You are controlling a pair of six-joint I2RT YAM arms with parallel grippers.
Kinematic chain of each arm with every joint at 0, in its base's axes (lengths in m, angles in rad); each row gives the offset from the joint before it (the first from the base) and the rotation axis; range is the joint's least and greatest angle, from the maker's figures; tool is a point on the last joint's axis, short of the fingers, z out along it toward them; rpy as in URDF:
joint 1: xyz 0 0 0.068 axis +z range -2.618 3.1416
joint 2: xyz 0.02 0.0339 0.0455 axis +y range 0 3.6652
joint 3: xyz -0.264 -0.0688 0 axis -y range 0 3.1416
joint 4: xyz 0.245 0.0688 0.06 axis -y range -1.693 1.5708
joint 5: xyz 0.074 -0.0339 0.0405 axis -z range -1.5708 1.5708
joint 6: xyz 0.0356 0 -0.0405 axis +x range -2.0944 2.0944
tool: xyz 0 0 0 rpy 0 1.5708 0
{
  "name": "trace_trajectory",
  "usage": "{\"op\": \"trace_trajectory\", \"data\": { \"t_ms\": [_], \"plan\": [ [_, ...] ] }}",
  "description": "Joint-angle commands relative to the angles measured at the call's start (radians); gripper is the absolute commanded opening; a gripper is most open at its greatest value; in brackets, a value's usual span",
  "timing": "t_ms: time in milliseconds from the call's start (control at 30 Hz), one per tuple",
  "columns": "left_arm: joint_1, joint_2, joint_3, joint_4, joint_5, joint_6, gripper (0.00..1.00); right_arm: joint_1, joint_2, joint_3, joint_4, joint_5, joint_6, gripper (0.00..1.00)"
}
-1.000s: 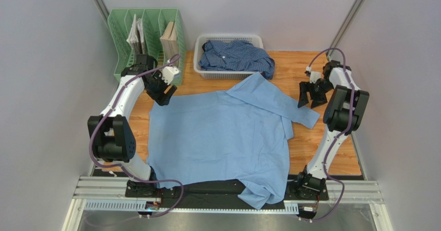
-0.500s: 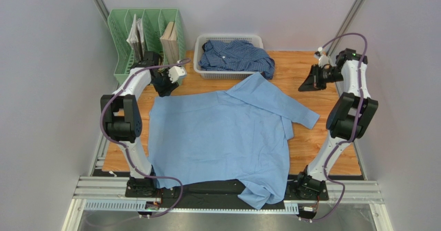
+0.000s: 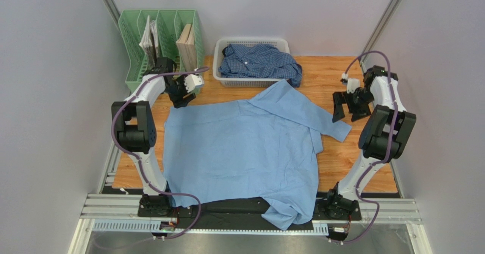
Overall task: Fold and stack the long sleeve shirts
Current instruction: Fold the shirt
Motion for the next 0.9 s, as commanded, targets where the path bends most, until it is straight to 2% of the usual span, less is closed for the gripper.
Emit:
{"op": "trace_trajectory", "data": {
  "t_ms": [0,133,267,300,367,400,433,500,533,567,867],
  "plan": [
    [0.009,-0.062,-0.026,0.027,0.055,0.020,0.77,0.042,-0.002,-0.118,0.175,0.221,-0.037,1.00],
    [0.012,-0.064,-0.034,0.033,0.052,0.019,0.81,0.081,0.058,-0.187,0.290,0.312,0.003,1.00],
    [0.020,-0.058,-0.037,0.039,0.057,0.034,0.81,0.112,0.109,-0.222,0.336,0.334,0.029,1.00],
    [0.021,-0.047,-0.034,0.040,0.058,0.040,0.81,0.124,0.119,-0.231,0.342,0.336,0.034,0.99],
    [0.027,-0.035,-0.023,0.033,0.067,0.049,0.80,0.134,0.144,-0.236,0.347,0.320,0.048,0.88],
    [0.029,-0.026,-0.020,0.028,0.089,0.078,0.79,0.138,0.149,-0.239,0.344,0.314,0.048,0.81],
    [0.031,-0.021,-0.023,0.025,0.096,0.097,0.79,0.138,0.153,-0.234,0.327,0.288,0.048,0.60],
    [0.031,-0.009,-0.026,0.020,0.107,0.140,0.78,0.137,0.162,-0.224,0.293,0.259,0.042,0.36],
    [0.032,-0.003,-0.024,0.020,0.109,0.149,0.78,0.135,0.161,-0.204,0.245,0.215,0.031,0.07],
    [0.032,0.011,-0.021,0.017,0.109,0.160,0.77,0.132,0.153,-0.194,0.224,0.193,0.027,0.00],
    [0.032,0.100,0.042,-0.015,0.098,0.230,0.69,0.102,-0.078,-0.011,-0.033,-0.189,0.034,0.00]
  ]
}}
